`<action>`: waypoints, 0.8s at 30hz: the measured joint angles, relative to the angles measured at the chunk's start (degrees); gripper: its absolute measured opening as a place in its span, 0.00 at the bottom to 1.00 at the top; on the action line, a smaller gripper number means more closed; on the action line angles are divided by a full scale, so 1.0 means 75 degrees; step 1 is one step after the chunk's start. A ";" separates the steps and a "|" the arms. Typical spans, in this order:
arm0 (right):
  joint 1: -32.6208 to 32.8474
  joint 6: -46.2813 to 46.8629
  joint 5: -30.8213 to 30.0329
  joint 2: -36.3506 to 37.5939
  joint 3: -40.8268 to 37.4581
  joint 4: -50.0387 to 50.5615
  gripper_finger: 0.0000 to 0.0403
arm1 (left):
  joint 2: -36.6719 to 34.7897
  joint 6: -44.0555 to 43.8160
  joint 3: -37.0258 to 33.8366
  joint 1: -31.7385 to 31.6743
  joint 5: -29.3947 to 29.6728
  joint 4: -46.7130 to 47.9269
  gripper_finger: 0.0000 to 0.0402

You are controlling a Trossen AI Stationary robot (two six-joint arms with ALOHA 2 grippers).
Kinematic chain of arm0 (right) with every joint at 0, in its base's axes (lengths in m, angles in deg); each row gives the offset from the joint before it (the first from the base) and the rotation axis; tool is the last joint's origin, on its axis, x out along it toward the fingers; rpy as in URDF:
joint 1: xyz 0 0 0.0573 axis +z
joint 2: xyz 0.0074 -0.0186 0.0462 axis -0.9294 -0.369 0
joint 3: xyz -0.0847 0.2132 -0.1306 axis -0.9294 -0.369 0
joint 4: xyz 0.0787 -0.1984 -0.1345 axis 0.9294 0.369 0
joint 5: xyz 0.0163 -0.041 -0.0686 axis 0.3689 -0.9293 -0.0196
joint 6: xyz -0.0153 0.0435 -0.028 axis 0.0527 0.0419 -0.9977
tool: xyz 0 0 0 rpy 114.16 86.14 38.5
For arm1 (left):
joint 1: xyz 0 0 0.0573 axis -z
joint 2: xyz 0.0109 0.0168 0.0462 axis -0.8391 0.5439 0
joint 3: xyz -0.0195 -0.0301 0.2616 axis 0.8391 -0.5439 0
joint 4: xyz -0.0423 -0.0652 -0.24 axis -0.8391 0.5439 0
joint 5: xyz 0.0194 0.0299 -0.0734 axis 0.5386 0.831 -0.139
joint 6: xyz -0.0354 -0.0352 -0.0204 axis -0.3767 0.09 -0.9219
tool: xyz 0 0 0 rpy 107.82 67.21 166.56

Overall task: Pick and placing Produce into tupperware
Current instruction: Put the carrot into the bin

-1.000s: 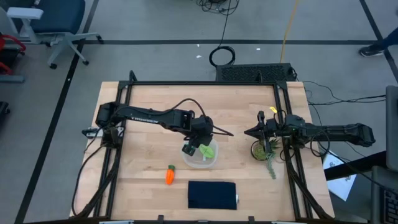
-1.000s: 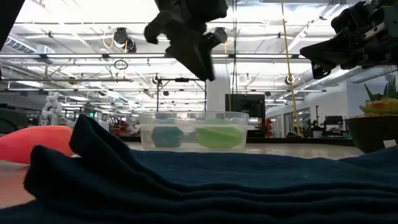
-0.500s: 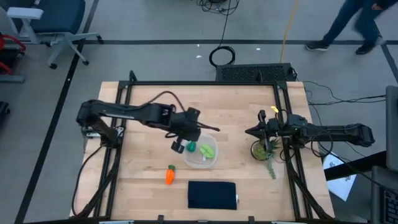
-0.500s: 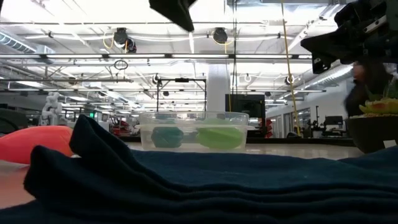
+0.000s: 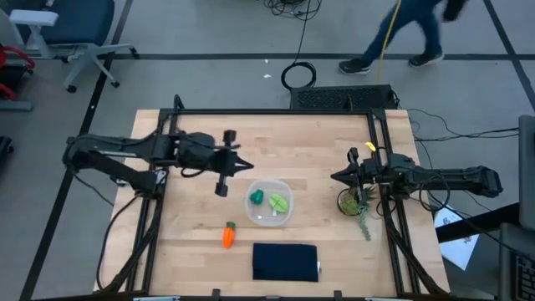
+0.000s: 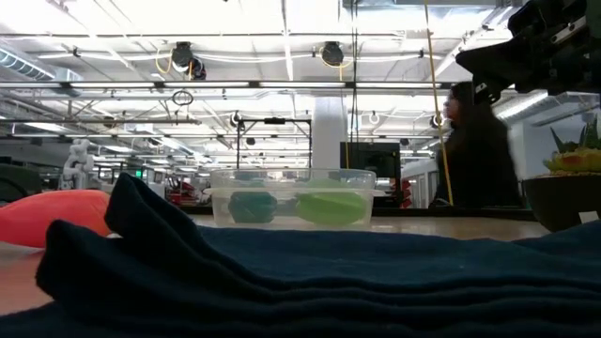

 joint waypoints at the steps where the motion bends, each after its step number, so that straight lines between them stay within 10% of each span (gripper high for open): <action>1: 0.0000 0.0003 -0.0003 0.0000 0.0000 -0.0012 0.00 | -0.0164 -0.0081 -0.0181 -0.0062 -0.0020 -0.0200 0.00; 24: 0.0000 0.0061 -0.0010 0.0050 0.0000 -0.0024 0.00 | -0.3671 -0.1214 -0.4989 -0.0153 -0.1090 -0.3567 0.00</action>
